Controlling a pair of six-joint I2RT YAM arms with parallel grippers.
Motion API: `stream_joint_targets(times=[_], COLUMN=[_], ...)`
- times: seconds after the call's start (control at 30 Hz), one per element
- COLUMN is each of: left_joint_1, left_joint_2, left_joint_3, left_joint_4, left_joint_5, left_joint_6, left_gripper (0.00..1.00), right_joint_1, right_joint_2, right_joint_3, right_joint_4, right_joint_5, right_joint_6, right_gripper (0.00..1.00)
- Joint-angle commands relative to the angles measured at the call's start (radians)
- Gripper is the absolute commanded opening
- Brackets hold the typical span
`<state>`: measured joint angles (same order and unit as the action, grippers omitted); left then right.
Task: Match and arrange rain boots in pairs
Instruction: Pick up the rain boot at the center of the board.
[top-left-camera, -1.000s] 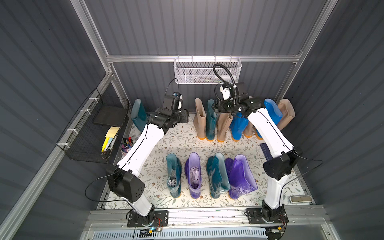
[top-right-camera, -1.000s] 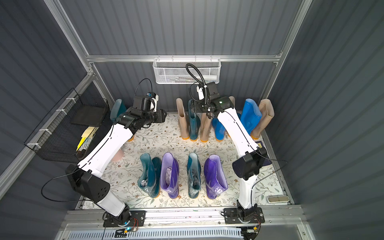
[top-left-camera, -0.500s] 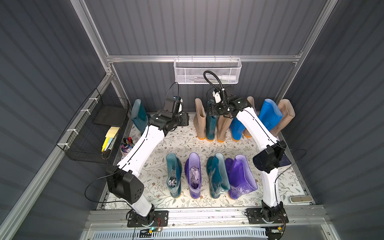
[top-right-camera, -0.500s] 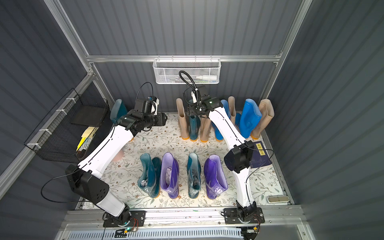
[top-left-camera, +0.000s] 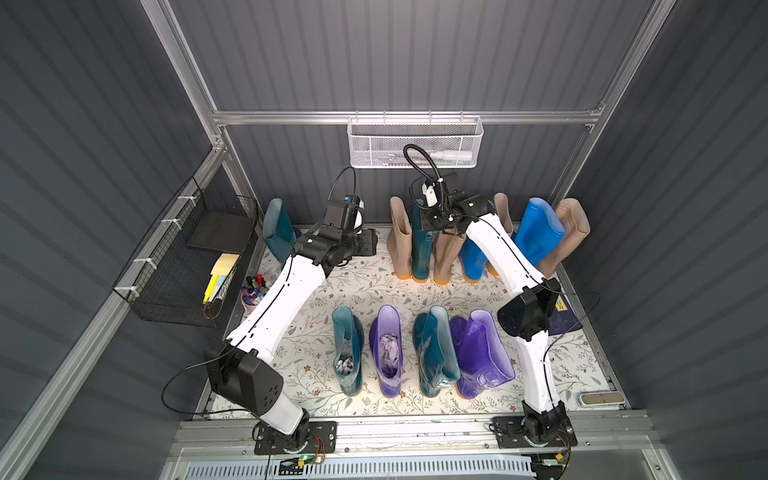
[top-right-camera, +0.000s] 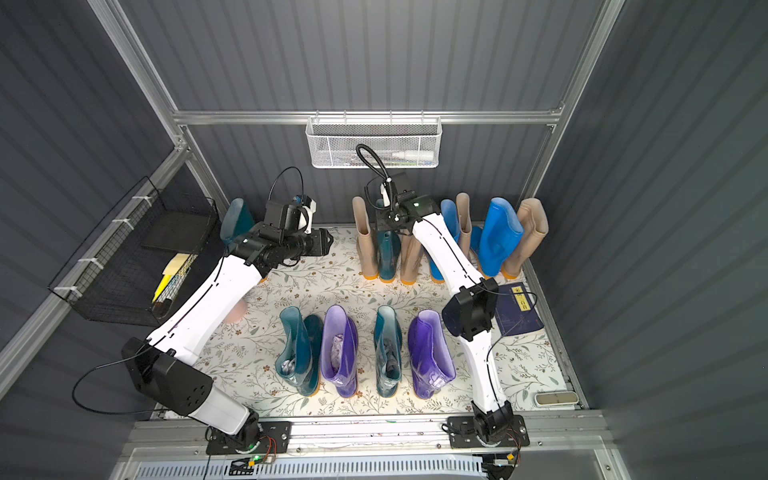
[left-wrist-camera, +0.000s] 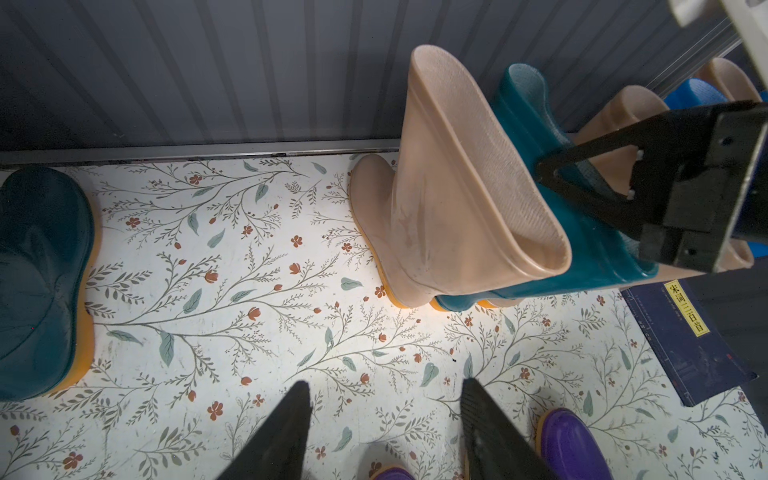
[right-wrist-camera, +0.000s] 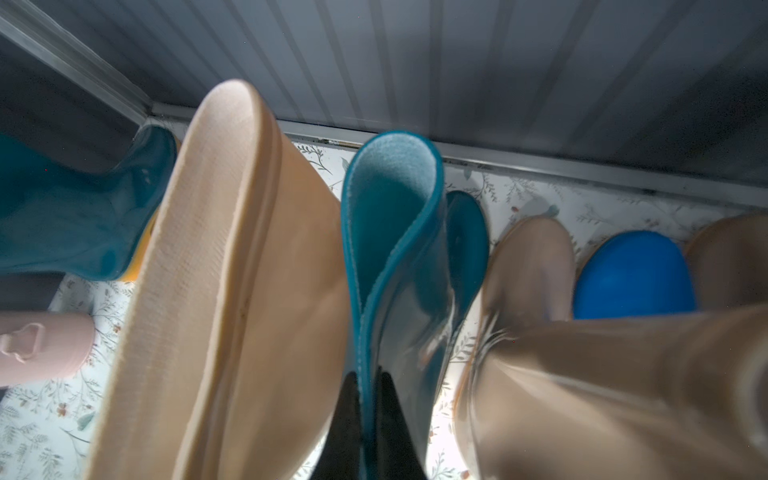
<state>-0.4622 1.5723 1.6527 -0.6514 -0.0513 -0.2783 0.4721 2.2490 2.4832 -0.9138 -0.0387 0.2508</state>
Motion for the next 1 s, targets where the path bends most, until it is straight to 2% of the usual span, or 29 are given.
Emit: stream_joint_targets(times=[0.0, 0.43, 0.7, 0.97], left_joint_1=[-0.004, -0.004, -0.004, -0.004], left_joint_2=[-0.029, -0.051, -0.058, -0.063], left_joint_3=[-0.007, -0.010, 0.005, 0.030], left_joint_4=[-0.022, -0.025, -0.031, -0.060], left_joint_5=[-0.008, -0.023, -0.033, -0.077], left_joint_6=[0.012, 0.023, 0.030, 0.039], left_gripper=[0.60, 0.62, 0.62, 0.62], right_joint_1=[0.000, -0.001, 0.000, 0.019], right_joint_2=[-0.039, -0.219, -0.360, -0.415], right_joint_3=[0.039, 0.118, 0.126, 0.204], right_joint_4=[-0.011, -0.020, 0.025, 0.021], right_joint_5=[0.009, 0.002, -0.079, -0.232], right_joint_6=[-0.012, -0.074, -0.070, -0.088], right_gripper=[0.00, 0.00, 0.00, 0.00])
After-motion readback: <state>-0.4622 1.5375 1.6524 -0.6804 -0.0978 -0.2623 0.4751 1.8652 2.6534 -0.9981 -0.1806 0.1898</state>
